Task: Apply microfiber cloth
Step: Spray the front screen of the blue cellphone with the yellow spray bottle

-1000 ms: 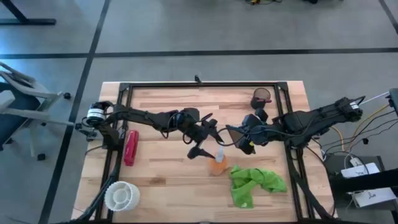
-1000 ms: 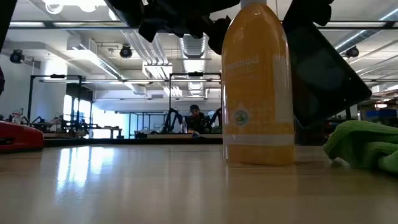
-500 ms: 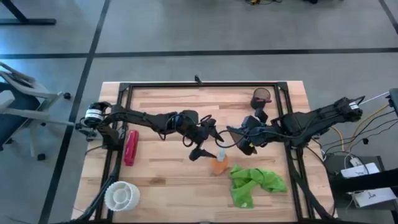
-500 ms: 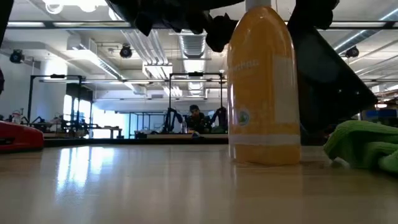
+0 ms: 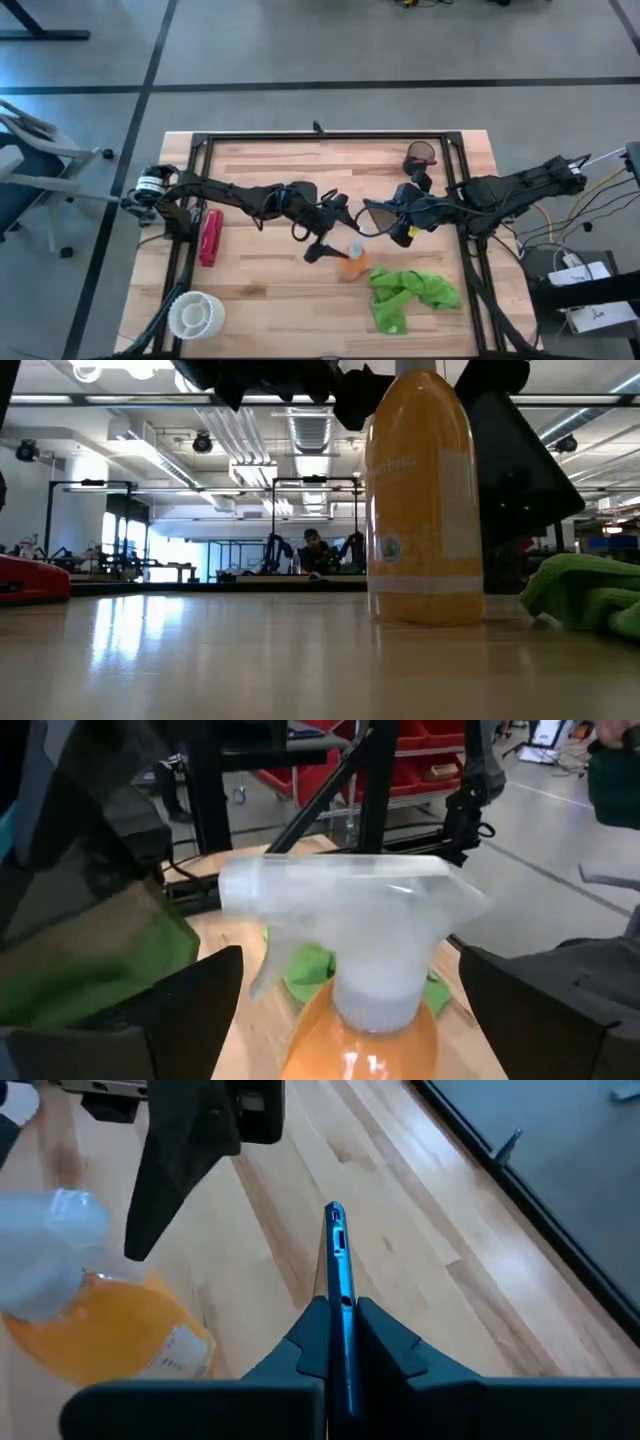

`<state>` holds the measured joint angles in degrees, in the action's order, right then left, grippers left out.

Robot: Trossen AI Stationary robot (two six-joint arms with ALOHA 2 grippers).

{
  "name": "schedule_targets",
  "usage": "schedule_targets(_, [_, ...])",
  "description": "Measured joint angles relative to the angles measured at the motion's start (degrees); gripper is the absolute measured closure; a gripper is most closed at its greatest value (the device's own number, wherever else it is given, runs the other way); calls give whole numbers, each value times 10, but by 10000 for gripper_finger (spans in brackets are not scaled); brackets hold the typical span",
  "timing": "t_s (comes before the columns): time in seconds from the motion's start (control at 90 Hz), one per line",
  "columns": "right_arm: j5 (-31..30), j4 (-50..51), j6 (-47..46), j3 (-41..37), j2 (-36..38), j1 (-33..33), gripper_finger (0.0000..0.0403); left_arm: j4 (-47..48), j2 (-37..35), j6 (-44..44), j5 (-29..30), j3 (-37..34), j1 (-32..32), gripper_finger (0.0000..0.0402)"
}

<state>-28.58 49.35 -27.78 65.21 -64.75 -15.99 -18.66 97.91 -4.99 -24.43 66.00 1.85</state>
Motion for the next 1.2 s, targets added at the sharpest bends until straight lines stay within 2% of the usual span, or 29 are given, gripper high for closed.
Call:
schedule_targets(0.433, [1, -11, 6, -1, -3, 0, 394, -39, 38, 12, -1, 0, 1, 47])
schedule_targets(0.756, [1, -15, 10, -1, -3, 0, 394, -68, 29, 9, -1, 0, 0, 47])
schedule_targets(1.033, [1, -91, 113, -1, -1, 1, 394, -75, 30, 14, -1, 0, 1, 47])
schedule_targets(1.2, [-12, -93, 143, 13, 18, -1, 394, -72, 29, 14, -1, 0, 1, 50])
